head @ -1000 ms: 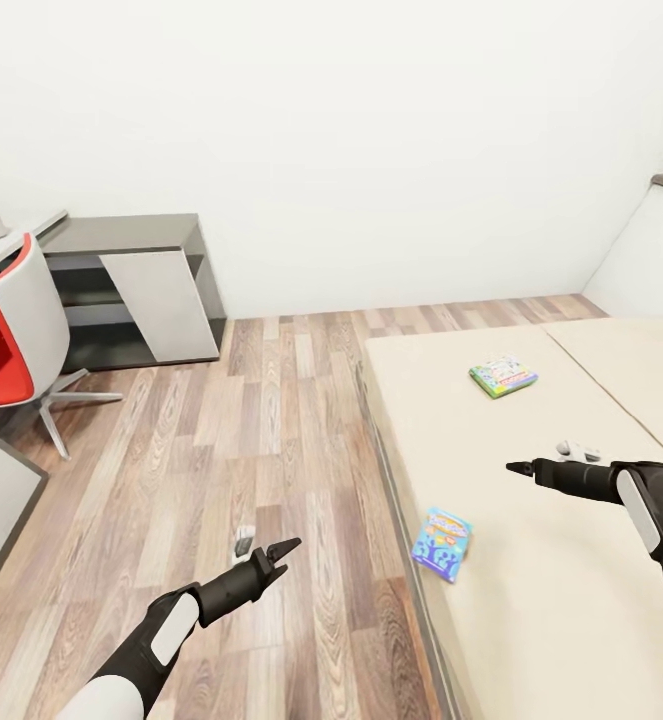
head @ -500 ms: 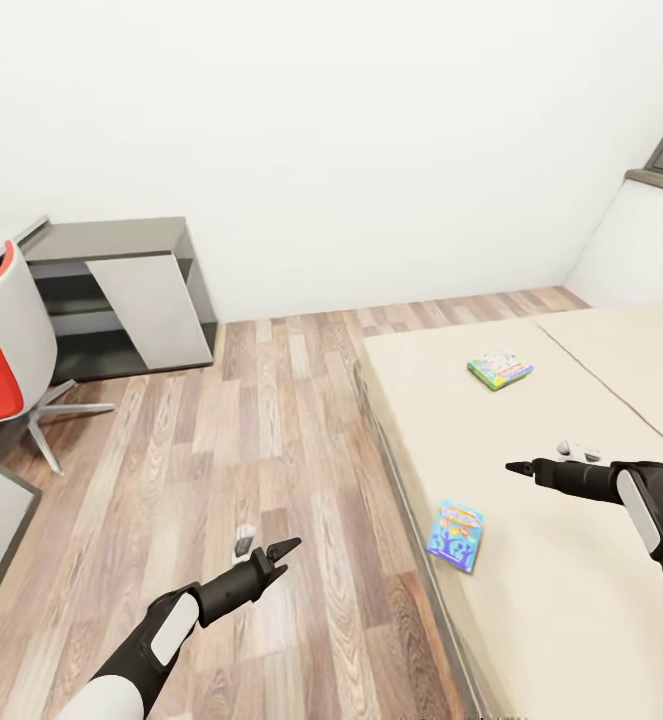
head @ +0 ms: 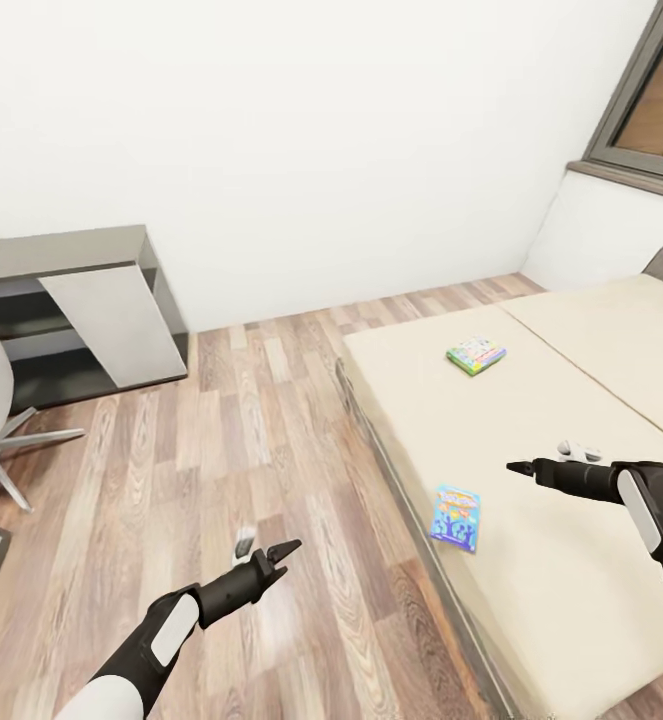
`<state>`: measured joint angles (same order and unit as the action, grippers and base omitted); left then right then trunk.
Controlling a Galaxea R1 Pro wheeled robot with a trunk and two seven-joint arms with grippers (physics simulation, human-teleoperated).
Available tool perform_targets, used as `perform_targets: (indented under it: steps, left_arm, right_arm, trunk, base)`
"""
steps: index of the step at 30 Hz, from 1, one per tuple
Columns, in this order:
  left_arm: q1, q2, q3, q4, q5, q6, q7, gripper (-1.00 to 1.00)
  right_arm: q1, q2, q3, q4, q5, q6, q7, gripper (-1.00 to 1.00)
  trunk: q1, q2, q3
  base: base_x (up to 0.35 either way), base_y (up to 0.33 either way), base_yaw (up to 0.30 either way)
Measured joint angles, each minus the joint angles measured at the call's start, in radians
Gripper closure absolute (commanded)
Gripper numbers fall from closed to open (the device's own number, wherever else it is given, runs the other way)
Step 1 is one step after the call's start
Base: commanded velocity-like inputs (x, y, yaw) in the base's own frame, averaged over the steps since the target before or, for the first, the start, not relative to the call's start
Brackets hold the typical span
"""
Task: Put all the toys in the child's room - the three board games (two on the bed and one on the table), the two jigsaw puzzles on the table, and the tennis ball on the table - inside the toy box on the table in the child's room.
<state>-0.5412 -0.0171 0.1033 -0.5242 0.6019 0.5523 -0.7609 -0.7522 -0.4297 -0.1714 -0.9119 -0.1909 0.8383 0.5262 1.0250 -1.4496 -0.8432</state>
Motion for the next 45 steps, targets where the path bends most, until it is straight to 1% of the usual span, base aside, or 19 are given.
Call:
perform_targets:
  steps: [8, 11, 12, 13, 14, 17, 21, 25, 26, 28, 29, 34, 35, 37, 39, 41, 42, 44, 45]
  left_arm:
    - [-0.003, -0.005, -0.007, -0.007, 0.001, 0.000, 0.000, -1.00]
    - [-0.006, -0.011, -0.017, -0.020, 0.001, 0.004, 0.000, -1.00]
    - [-0.016, -0.019, -0.068, -0.053, -0.015, 0.014, 0.022, -1.00]
    - [-0.025, -0.020, -0.087, -0.056, -0.030, 0.015, 0.035, -1.00]
    - [-0.025, -0.020, -0.088, -0.056, -0.031, 0.015, 0.035, -1.00]
    - [-0.057, -0.024, -0.137, -0.050, -0.067, 0.016, 0.086, -1.00]
    - [-0.075, -0.027, -0.153, -0.036, -0.074, 0.016, 0.121, -1.00]
    - [-0.096, -0.041, -0.164, -0.023, -0.058, 0.020, 0.164, -1.00]
    - [-0.113, -0.048, -0.166, -0.018, -0.034, 0.035, 0.189, -1.00]
    - [-0.125, -0.052, -0.169, -0.019, -0.005, 0.063, 0.207, -1.00]
    - [-0.125, -0.052, -0.169, -0.019, -0.005, 0.063, 0.208, -1.00]
    - [-0.137, -0.056, -0.180, -0.055, 0.030, 0.111, 0.222, -1.00]
    - [-0.140, -0.057, -0.190, -0.088, 0.042, 0.128, 0.227, -1.00]
    - [-0.141, -0.057, -0.193, -0.097, 0.043, 0.132, 0.228, -1.00]
    - [-0.145, -0.058, -0.196, -0.107, 0.046, 0.137, 0.230, -1.00]
    - [-0.151, -0.057, -0.194, -0.112, 0.047, 0.138, 0.232, -1.00]
    - [-0.151, -0.057, -0.194, -0.112, 0.047, 0.138, 0.232, -1.00]
    - [-0.164, -0.050, -0.188, -0.105, 0.047, 0.135, 0.236, -1.00]
    - [-0.165, -0.050, -0.188, -0.105, 0.047, 0.135, 0.236, -1.00]
  right_arm:
    - [0.000, 0.000, -0.001, 0.000, 0.000, 0.000, 0.000, -1.00]
    - [0.000, -0.001, -0.001, 0.000, 0.000, 0.000, 0.000, -1.00]
    - [0.000, -0.001, -0.008, 0.001, 0.001, 0.000, -0.001, -1.00]
    - [-0.001, 0.000, -0.014, 0.002, 0.001, 0.001, -0.001, -1.00]
    - [-0.001, 0.000, -0.014, 0.002, 0.000, 0.001, -0.001, -1.00]
    - [-0.007, 0.001, -0.030, 0.011, 0.002, 0.007, -0.005, -1.00]
    - [-0.011, 0.001, -0.037, 0.017, 0.003, 0.014, -0.007, -1.00]
    - [-0.022, 0.001, -0.043, 0.032, 0.003, 0.021, -0.014, -1.00]
    - [-0.033, 0.001, -0.045, 0.040, 0.002, 0.025, -0.020, -1.00]
    - [-0.043, 0.000, -0.048, 0.045, 0.000, 0.033, -0.024, -1.00]
    - [-0.044, 0.000, -0.048, 0.046, 0.000, 0.033, -0.024, -1.00]
    - [-0.054, -0.003, -0.051, 0.046, -0.002, 0.062, -0.026, -1.00]
    - [-0.059, -0.005, -0.056, 0.040, -0.003, 0.078, -0.026, -1.00]
    - [-0.059, -0.006, -0.063, 0.035, -0.004, 0.081, -0.026, -1.00]
    - [-0.059, -0.005, -0.090, 0.014, -0.005, 0.086, -0.025, -1.00]
    - [-0.055, -0.004, -0.133, -0.022, -0.008, 0.090, -0.025, -1.00]
    - [-0.055, -0.004, -0.134, -0.023, -0.007, 0.090, -0.025, -1.00]
    - [-0.049, -0.002, -0.182, -0.078, -0.010, 0.096, -0.025, -1.00]
    - [-0.049, -0.002, -0.182, -0.079, -0.009, 0.096, -0.025, -1.00]
  trunk:
    - [0.000, 0.000, 0.000]
    - [0.000, 0.000, 0.000]
    - [0.000, 0.000, 0.000]
    - [0.000, 0.000, 0.000]
    - [0.000, 0.000, 0.000]
    - [0.000, 0.000, 0.000]
    - [0.000, 0.000, 0.000]
    - [0.000, 0.000, 0.000]
    - [0.000, 0.000, 0.000]
    - [0.000, 0.000, 0.000]
    - [0.000, 0.000, 0.000]
    - [0.000, 0.000, 0.000]
    - [0.004, -0.007, -0.003]
    - [0.011, -0.021, -0.009]
    - [0.019, -0.035, -0.016]
    - [0.027, -0.049, -0.022]
    - [0.031, -0.056, -0.025]
    - [0.038, -0.070, -0.031]
    - [0.042, -0.077, -0.034]
  base:
    - [0.000, 0.169, -0.283]
    - [0.000, 0.059, -0.198]
    - [0.000, 0.020, -0.070]
    - [0.000, 0.020, -0.070]
    - [0.000, 0.016, -0.056]
    - [0.000, 0.011, -0.039]
    - [0.000, 0.007, -0.025]
    - [0.000, 0.004, -0.013]
    - [0.000, 0.002, -0.006]
    - [0.000, 0.001, -0.005]
    - [0.000, 0.001, -0.004]
    - [0.000, 0.001, -0.002]
    - [0.000, 0.000, 0.000]
    - [0.000, 0.000, 0.000]
    - [0.000, 0.000, 0.000]
    - [0.000, 0.000, 0.000]
    - [0.000, 0.000, 0.000]
    - [0.000, 0.000, 0.000]
    - [0.000, 0.000, 0.000]
